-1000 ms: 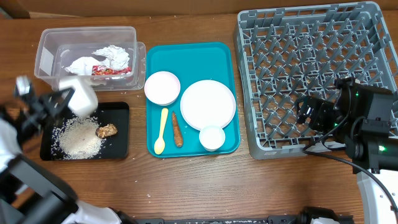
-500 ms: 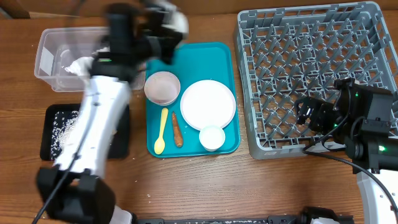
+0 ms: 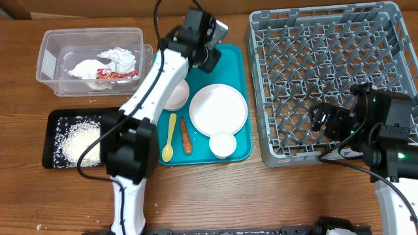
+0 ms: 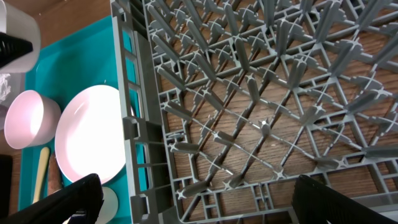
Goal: Sort waste into correct bins and load items into the dishwasher
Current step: 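Place the white bowl back on the teal tray, then grasp the carrot on the teal tray with the left gripper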
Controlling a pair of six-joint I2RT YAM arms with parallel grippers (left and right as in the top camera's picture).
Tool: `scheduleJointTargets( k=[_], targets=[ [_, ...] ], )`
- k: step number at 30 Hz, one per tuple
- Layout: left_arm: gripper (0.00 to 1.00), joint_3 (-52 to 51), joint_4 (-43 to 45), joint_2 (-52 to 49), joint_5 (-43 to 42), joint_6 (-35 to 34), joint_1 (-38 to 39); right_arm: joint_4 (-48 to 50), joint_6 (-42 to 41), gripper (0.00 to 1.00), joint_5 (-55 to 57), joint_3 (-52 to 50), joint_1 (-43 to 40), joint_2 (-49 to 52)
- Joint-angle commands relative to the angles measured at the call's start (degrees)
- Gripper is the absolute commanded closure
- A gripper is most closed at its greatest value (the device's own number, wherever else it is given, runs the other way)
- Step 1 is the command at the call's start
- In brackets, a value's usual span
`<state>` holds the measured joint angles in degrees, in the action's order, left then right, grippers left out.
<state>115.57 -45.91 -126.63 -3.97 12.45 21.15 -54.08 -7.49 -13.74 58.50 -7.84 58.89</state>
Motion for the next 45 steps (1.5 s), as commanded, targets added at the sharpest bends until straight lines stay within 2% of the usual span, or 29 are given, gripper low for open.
scheduleJointTargets(
  k=[1,6,21,22,23,27,29,32,41,43,45],
  targets=[
    [0.96,8.1,-4.0,-4.5,0.3,0.3,-0.2,0.1,0.0,0.0,-0.5,1.6,-0.2,0.0],
    [0.96,9.3,-7.8,-8.8,0.3,-0.7,-0.1,-0.2,0.0,0.0,-0.5,1.6,-0.2,0.0],
    [0.96,9.1,-9.8,-12.8,0.5,-3.5,-0.1,-0.5,0.0,0.0,-0.5,1.6,-0.2,0.0],
    [0.91,9.1,-9.8,-12.8,0.5,-3.5,-0.1,-0.5,0.0,0.0,-0.5,1.6,-0.2,0.0],
    [0.81,9.1,-9.8,-12.8,0.5,-3.5,-0.1,-0.5,0.0,0.0,-0.5,1.6,-0.2,0.0],
    [0.52,9.1,-10.4,-12.7,0.6,-3.5,-0.1,-0.5,0.0,0.0,-0.5,1.6,-0.2,0.0],
    [0.47,9.9,-11.8,-12.3,0.7,-3.8,-0.1,-0.5,0.0,0.0,-0.5,1.6,-0.2,0.0],
    [0.42,15.6,-17.5,-11.6,1.0,-6.0,-0.2,-0.5,0.1,0.0,-0.5,1.6,-0.2,0.0],
    [0.4,42.1,-47.7,-9.0,0.7,-11.3,-0.1,-0.7,0.0,0.0,-0.5,1.6,-0.2,0.0],
    [0.44,44.2,-50.9,-8.2,0.2,-12.1,-0.1,-0.9,0.0,0.0,-0.5,1.6,-0.2,0.0],
    [0.44,41.9,-50.9,-5.2,-4.6,-12.4,0.0,-1.0,0.0,0.0,-0.5,1.6,-0.2,0.0]
  ],
)
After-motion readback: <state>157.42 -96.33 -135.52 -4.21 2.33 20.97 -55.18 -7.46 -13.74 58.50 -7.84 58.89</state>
